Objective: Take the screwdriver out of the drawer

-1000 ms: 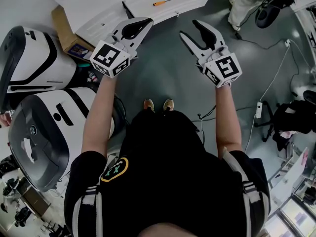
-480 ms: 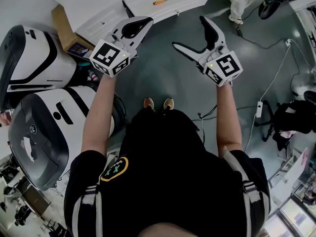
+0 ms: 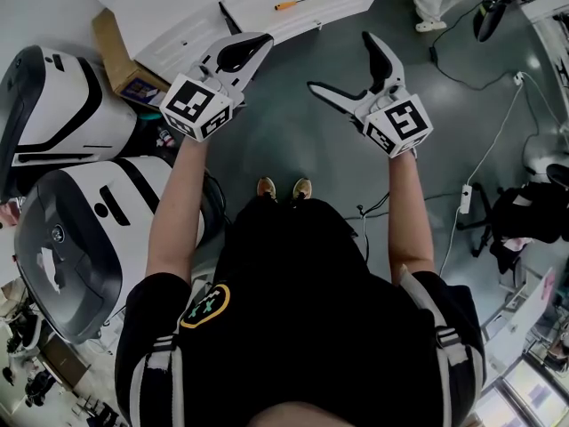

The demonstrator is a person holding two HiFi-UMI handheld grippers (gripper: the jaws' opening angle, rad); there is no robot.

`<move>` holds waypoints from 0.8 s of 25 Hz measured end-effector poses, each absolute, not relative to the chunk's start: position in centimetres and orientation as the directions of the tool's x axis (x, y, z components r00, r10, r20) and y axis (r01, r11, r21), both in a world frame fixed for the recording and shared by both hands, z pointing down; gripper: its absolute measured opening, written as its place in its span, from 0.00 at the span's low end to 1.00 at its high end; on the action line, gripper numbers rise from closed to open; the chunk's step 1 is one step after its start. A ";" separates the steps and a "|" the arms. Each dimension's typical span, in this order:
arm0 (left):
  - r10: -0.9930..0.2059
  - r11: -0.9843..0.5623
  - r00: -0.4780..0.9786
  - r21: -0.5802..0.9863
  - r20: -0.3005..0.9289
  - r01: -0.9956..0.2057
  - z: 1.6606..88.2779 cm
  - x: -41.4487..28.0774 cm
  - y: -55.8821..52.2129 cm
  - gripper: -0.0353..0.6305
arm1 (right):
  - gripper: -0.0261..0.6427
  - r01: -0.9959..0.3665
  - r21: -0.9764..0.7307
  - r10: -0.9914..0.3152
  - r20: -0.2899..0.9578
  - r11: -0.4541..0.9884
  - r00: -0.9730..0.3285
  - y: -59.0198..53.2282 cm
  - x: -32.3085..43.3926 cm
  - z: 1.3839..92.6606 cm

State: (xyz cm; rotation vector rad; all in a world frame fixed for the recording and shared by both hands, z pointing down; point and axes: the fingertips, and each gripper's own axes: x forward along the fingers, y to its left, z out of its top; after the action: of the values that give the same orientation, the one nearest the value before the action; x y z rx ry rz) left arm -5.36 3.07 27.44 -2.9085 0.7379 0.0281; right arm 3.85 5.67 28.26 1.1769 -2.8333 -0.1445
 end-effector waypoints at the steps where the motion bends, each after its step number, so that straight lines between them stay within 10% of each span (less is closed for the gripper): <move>1: -0.474 -0.869 0.879 -0.132 -0.052 -0.477 27.4 -5.3 3.0 0.09 | 0.92 -0.702 0.116 -0.709 0.029 0.703 -0.705 5.6 3.9 28.2; 20: -0.521 -0.840 0.853 -0.153 -0.045 -0.521 27.5 -1.2 3.7 0.09 | 0.92 -0.679 0.139 -0.687 0.015 0.721 -0.727 5.5 8.7 28.3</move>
State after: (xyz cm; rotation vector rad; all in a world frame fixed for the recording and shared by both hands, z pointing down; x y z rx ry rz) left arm -1.16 3.66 27.54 -2.8690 0.8121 0.0030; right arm 8.70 5.46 28.31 1.1331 -2.8537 -0.1913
